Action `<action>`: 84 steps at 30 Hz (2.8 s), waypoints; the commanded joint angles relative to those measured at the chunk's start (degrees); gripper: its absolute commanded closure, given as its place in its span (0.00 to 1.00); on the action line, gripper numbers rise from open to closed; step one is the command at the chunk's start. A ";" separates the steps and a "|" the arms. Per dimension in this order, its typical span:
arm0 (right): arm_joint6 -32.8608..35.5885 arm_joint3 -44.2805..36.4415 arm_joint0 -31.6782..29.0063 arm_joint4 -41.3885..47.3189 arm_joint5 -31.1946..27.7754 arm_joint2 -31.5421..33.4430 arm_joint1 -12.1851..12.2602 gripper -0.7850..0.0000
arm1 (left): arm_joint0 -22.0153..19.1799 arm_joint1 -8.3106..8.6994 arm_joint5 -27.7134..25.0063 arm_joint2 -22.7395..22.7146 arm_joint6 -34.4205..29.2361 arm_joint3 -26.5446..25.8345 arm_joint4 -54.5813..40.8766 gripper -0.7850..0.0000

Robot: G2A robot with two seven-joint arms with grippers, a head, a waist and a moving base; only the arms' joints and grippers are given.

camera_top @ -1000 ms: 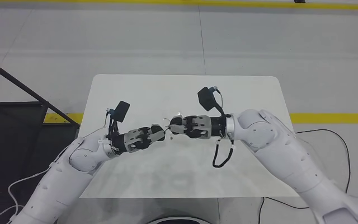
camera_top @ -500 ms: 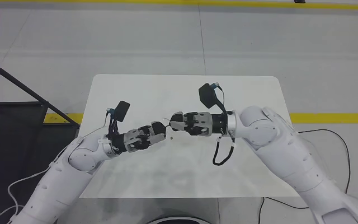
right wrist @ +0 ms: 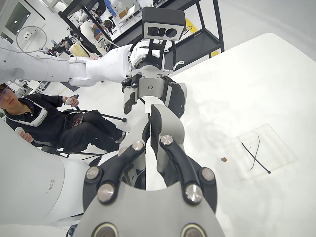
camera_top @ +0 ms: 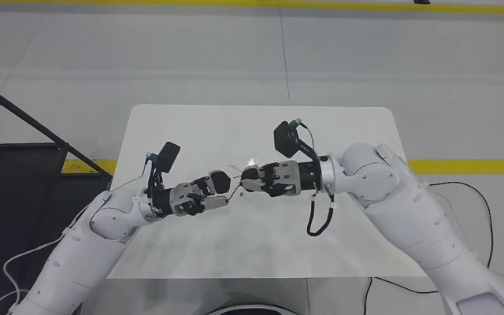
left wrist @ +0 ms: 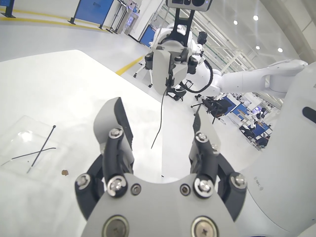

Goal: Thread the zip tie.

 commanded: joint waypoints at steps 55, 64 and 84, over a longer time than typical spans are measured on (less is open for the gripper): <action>-4.28 5.42 -6.75 0.56 -4.69 2.32 -2.21 0.00 | 1.40 -2.29 -2.45 -2.98 15.57 -2.09 7.19 1.00; -5.70 4.04 -7.61 -1.27 -3.67 1.51 -2.52 0.00 | 1.64 -2.40 -0.84 -2.77 15.53 -2.91 7.76 1.00; -16.15 9.91 -4.27 -8.85 -6.76 -4.13 -7.41 0.62 | 1.21 -4.58 -1.50 -1.55 22.88 -1.13 15.13 1.00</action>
